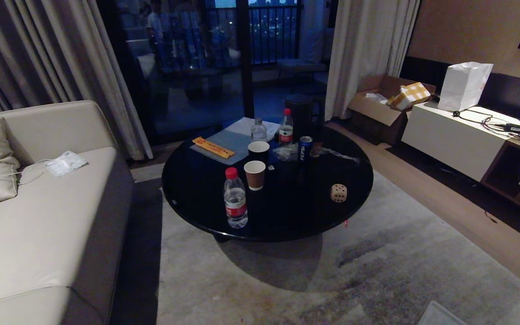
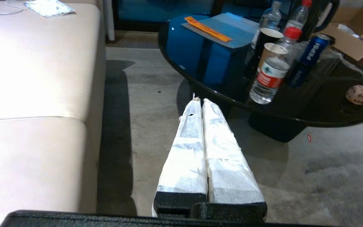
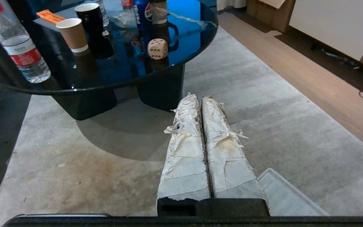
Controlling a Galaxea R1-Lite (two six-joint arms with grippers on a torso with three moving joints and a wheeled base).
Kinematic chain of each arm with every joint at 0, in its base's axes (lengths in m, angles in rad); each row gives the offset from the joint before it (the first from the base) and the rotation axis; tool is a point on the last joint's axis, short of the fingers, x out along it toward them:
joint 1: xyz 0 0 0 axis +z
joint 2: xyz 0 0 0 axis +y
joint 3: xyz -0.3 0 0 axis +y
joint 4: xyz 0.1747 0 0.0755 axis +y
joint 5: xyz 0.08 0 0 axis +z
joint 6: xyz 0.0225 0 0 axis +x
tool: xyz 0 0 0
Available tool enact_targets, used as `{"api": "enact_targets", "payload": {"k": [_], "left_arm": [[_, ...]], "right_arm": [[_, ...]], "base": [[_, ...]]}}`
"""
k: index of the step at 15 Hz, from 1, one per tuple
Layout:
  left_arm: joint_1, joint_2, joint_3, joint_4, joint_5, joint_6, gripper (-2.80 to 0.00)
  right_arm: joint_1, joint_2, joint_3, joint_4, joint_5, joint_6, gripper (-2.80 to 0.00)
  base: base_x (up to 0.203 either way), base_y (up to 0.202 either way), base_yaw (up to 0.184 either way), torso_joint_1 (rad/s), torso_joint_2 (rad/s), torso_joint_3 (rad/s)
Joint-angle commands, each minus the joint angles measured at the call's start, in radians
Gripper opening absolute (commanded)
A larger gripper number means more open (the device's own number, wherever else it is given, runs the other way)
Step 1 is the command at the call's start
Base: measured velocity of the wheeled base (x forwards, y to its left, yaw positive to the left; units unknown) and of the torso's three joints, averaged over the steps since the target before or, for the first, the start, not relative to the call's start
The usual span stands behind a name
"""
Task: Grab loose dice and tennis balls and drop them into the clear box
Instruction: Pick up toys out of the box
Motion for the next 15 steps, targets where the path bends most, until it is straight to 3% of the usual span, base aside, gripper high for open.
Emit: {"api": "enact_targets", "payload": {"k": [1, 6, 15], "left_arm": [[0.000, 0.002, 0.000, -0.001, 0.001, -0.001, -2.80], [0.000, 0.001, 0.000, 0.000, 0.001, -0.001, -2.80], [0.000, 0.002, 0.000, -0.001, 0.001, -0.003, -2.80]], "right_arm": [[0.001, 0.001, 0.000, 0.000, 0.001, 0.000, -2.80], [0.001, 0.001, 0.000, 0.000, 0.001, 0.000, -2.80], [0.001, 0.001, 0.000, -0.001, 0.001, 0.000, -2.80]], "base": [[-0.001, -0.138, 0.011, 0.005, 0.00, 0.002], [0.000, -0.159, 0.002, 0.003, 0.01, 0.002], [0.009, 0.000, 0.000, 0.000, 0.00, 0.001]]}}
